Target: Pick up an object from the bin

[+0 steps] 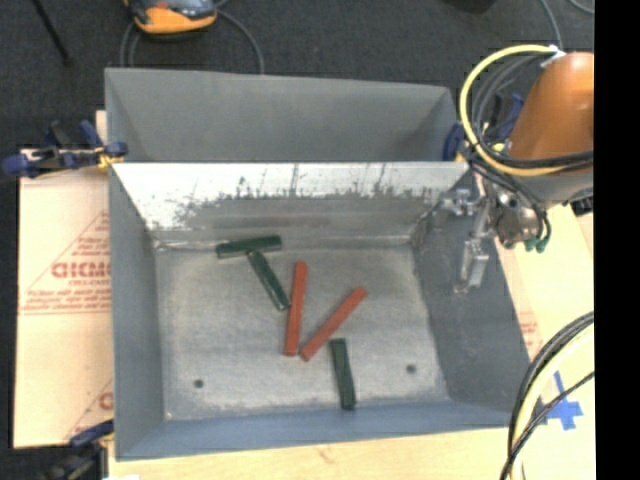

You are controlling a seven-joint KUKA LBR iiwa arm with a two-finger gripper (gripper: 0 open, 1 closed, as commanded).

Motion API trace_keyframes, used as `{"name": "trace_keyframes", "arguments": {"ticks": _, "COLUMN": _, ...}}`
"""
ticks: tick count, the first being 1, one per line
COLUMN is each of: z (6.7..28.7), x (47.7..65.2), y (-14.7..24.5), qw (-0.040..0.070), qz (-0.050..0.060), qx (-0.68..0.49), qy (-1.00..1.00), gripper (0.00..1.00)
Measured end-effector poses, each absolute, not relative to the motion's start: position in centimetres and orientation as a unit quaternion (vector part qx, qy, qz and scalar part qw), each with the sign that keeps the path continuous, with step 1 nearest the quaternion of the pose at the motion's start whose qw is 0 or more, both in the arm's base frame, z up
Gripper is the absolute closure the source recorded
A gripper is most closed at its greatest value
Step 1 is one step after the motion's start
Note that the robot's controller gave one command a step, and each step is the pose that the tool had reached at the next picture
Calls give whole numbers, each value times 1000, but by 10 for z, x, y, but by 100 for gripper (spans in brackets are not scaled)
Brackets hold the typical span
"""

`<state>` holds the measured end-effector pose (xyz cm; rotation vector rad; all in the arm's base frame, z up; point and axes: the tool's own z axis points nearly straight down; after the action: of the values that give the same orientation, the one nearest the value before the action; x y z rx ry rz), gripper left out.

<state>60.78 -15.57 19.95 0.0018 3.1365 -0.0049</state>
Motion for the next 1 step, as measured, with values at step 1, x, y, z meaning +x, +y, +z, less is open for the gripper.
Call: {"name": "trace_keyframes", "arguments": {"ticks": 1, "z": 170, "x": 613, "y": -138, "qw": 7, "qz": -3, "qx": -52, "qy": 999, "gripper": 0}}
